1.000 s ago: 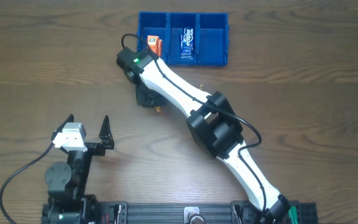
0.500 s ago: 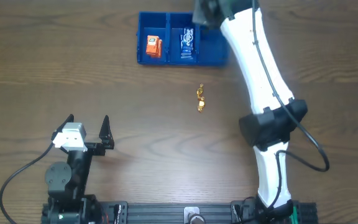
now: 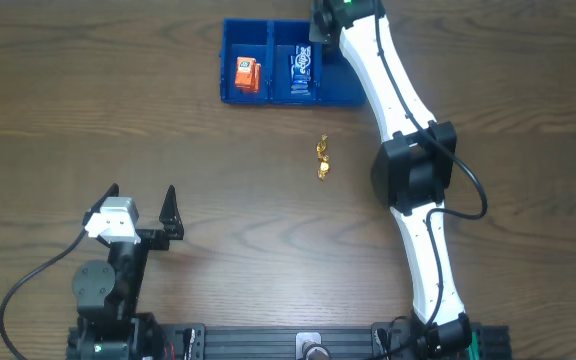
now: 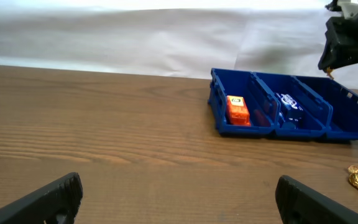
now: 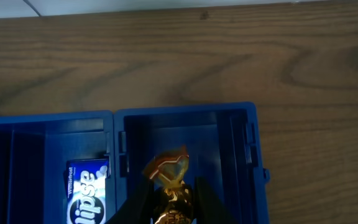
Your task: Sort Candies Into Trays
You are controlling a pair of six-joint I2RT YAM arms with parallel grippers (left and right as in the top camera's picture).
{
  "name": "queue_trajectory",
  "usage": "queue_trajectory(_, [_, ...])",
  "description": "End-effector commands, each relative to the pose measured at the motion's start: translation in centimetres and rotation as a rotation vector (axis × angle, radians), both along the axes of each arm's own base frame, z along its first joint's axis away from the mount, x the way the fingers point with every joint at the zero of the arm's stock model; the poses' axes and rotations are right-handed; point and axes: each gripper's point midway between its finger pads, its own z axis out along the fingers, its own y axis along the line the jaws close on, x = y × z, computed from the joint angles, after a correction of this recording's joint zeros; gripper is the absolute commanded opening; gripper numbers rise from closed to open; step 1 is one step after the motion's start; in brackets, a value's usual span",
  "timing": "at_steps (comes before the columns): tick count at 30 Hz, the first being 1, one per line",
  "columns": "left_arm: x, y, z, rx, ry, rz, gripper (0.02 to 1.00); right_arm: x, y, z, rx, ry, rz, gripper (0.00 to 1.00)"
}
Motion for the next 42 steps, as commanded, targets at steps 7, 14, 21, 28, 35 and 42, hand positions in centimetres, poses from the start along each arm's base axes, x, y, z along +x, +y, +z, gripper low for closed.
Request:
queue_trajectory(7, [-0.1, -0.2, -1.6, -0.006, 0.046, -0.015, 0.998, 0.6, -1.9, -0.3, -0.027, -0.001, -0.025, 1.0])
queue_trajectory(14, [-0.1, -0.2, -1.6, -0.006, 0.046, -0.015, 0.998, 0.1, -2.0, 1.4, -0.025, -0.008, -0.024, 1.0])
queue_trajectory(21, [-0.1, -0.2, -1.6, -0.006, 0.046, -0.015, 0.998, -8.2, 0.2, 10.7, 0.058, 0.074, 0.069, 1.0])
queue_trajectory(28, [-0.1, -0.2, -1.6, -0.006, 0.046, -0.015, 0.998, -19.0, 3.6, 5.5, 0.094, 0.518, 0.106, 1.0])
queue_trajectory(35, [-0.1, -0.2, -1.6, -0.006, 0.046, -0.015, 0.998, -23.5, 3.1, -1.6, 0.0, 0.764, 0.07, 1.0])
queue_trajectory(42, [-0.1, -0.2, -1.6, -0.006, 0.046, -0.015, 0.998, -25.3, 4.0, -5.8, 0.037, 0.82, 0.089, 1.0])
